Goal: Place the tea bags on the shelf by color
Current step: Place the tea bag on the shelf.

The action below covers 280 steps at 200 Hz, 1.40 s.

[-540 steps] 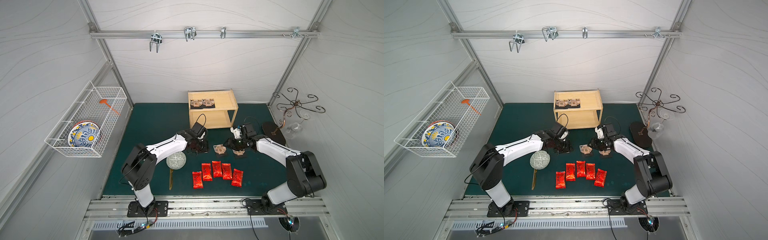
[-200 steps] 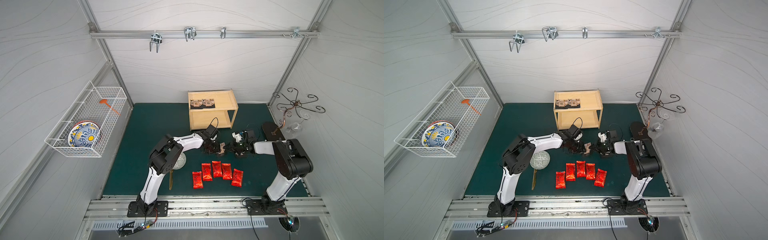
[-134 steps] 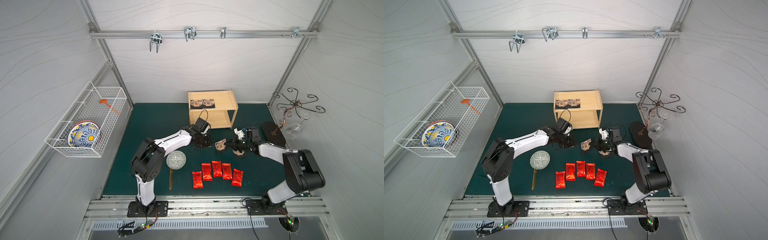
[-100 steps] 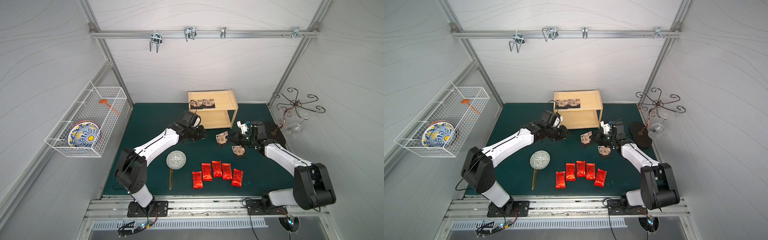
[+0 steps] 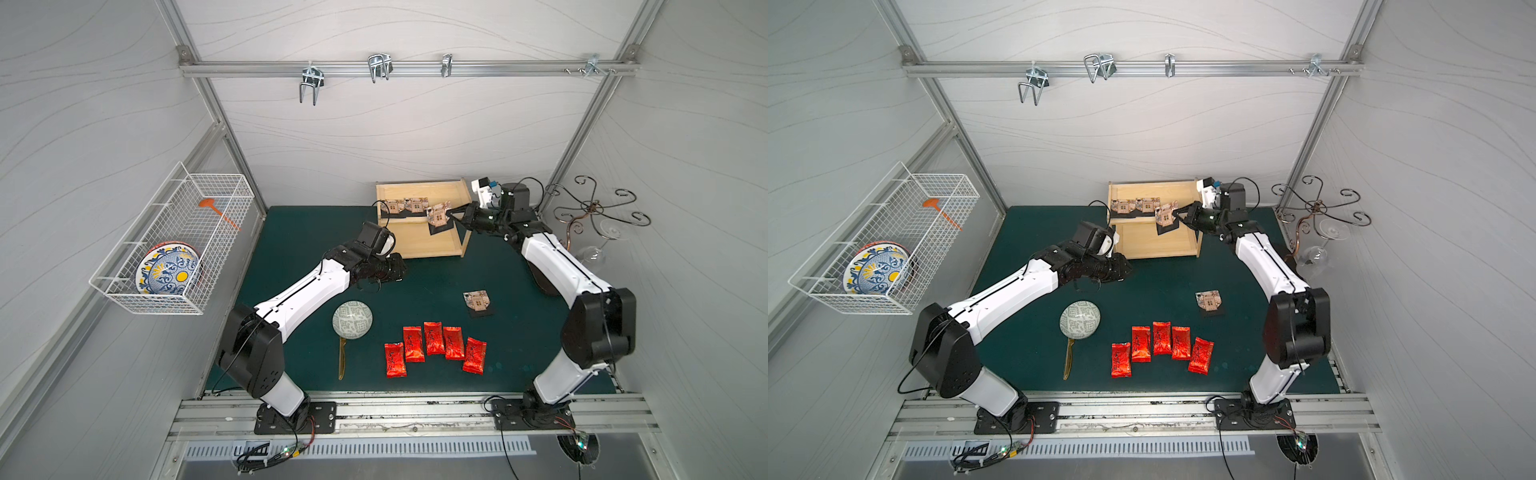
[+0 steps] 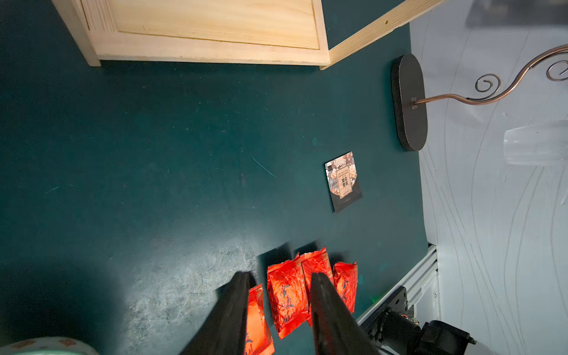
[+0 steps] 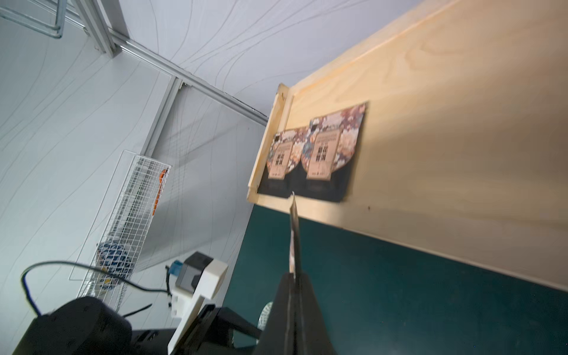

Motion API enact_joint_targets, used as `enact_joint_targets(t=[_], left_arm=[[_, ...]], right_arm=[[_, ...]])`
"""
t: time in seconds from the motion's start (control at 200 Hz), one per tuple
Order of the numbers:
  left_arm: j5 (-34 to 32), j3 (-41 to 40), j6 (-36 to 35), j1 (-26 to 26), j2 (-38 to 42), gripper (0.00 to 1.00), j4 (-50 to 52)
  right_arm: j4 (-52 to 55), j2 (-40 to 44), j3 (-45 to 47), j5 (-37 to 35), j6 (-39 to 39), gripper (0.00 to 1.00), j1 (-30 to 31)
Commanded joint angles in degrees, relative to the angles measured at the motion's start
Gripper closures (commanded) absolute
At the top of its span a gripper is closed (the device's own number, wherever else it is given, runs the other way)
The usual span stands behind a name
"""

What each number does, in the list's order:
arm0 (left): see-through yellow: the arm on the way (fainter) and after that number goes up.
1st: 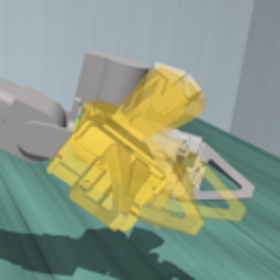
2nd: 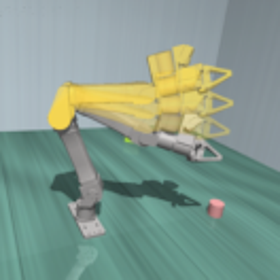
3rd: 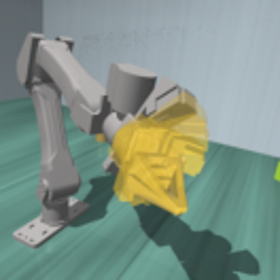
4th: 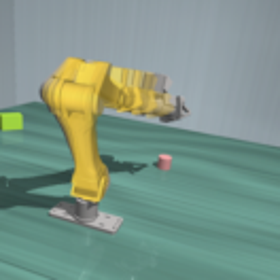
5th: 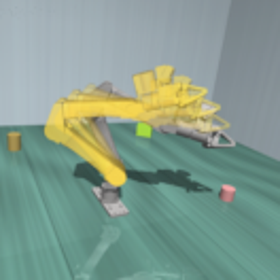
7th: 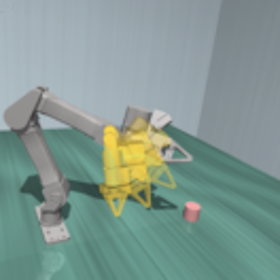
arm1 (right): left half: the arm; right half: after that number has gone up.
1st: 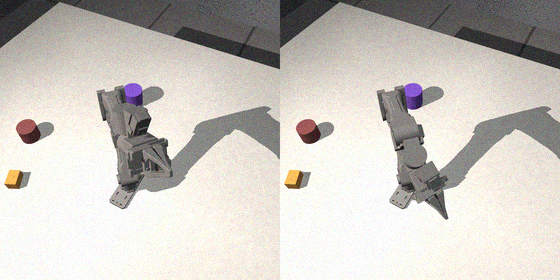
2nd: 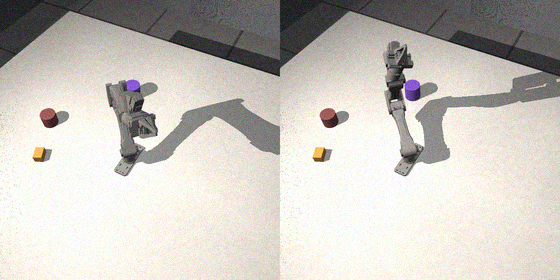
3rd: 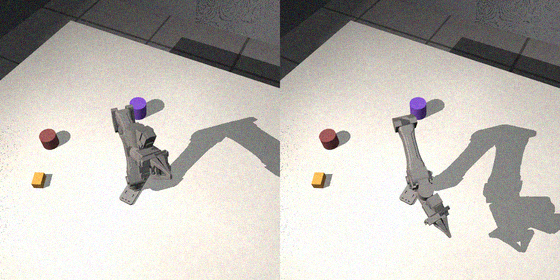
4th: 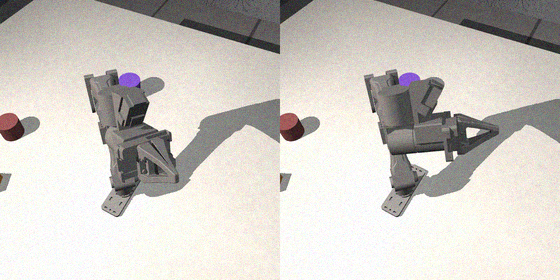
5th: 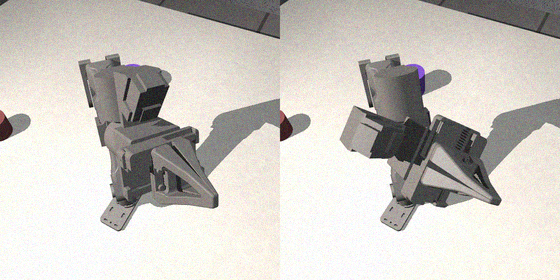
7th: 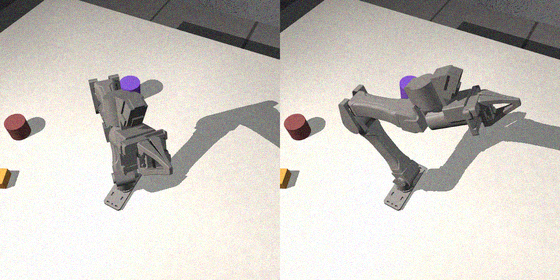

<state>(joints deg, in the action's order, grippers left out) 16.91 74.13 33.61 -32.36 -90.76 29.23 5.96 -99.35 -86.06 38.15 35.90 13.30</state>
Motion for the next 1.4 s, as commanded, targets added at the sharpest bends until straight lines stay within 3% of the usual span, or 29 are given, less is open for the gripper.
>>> enact_joint_targets(t=[0.0, 0.21, 0.475, 1.395], left_arm=[[-0.4, 1.1, -1.5, -0.1, -1.4, 0.6, -0.9], [0.5, 0.9, -1.5, 0.4, -2.7, 0.6, -1.5], [1.4, 0.7, -1.5, 1.4, -3.3, 0.6, -1.7], [1.7, -1.1, -1.2, 2.3, -1.2, 0.6, -2.7]], right_arm=[[2.3, -4.5, -7.0, 1.2, -0.9, 1.0, -0.9], [4.1, -11.4, -16.1, 1.4, -0.5, 1.0, -1.1], [7.3, -15.3, -20.5, -0.1, -2.7, 1.0, -1.0], [17.6, -21.2, -31.4, -6.2, -8.4, 0.61, -0.9]])
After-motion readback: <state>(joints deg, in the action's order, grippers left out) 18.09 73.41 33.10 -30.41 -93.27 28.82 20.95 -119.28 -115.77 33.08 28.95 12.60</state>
